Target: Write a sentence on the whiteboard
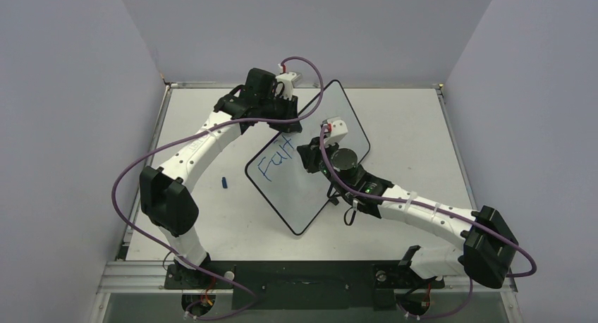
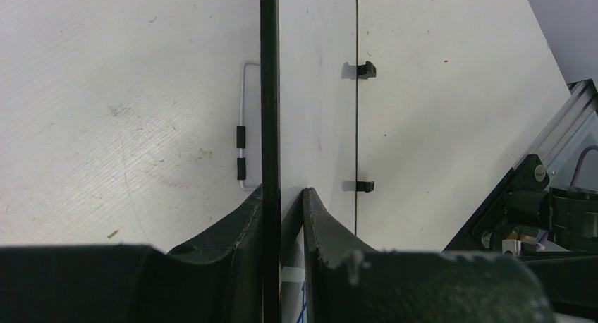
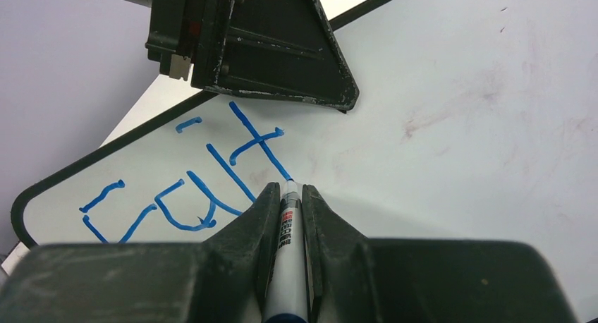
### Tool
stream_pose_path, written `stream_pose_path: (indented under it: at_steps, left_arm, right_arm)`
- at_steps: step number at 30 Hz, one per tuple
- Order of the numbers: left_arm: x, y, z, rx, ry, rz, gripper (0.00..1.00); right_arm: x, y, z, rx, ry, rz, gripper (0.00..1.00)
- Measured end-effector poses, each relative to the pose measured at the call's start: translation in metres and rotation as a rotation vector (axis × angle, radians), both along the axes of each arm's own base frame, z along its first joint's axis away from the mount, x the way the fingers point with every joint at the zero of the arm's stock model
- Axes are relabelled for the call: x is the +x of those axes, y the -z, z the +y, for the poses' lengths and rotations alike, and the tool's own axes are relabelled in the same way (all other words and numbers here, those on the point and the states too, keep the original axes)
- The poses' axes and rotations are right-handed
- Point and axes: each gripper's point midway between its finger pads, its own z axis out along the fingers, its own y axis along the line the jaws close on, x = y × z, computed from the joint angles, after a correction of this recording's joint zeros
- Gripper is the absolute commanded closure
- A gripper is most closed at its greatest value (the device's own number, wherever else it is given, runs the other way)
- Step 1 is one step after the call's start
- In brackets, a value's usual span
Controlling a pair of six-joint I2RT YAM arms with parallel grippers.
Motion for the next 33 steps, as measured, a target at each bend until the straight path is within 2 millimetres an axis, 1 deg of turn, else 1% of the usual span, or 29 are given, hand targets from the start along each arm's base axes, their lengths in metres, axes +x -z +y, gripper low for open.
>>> stream_pose_path:
  at_steps: [13, 20, 27, 33]
  left_arm:
    - [0.0, 0.0, 0.0, 0.0, 0.0, -0.001, 1.0]
    - [0.0, 0.0, 0.0, 0.0, 0.0, -0.001, 1.0]
    - [-0.001, -0.001, -0.002, -0.002, 0.005, -0.003, 1.0]
    - [-0.002, -0.001, -0.003, -0.002, 0.007, -0.004, 1.0]
  right_arm:
    - [0.003, 0.002, -0.005, -0.018, 0.024, 0.0, 1.0]
    - [0.01, 0.005, -0.014, -0.041, 0.05, 0.003, 1.0]
    - [0.019, -0.006, -0.018, -0.057, 0.066, -0.009, 1.0]
    - [0.021, -0.015, -0.018, -0.063, 0.064, -0.025, 1.0]
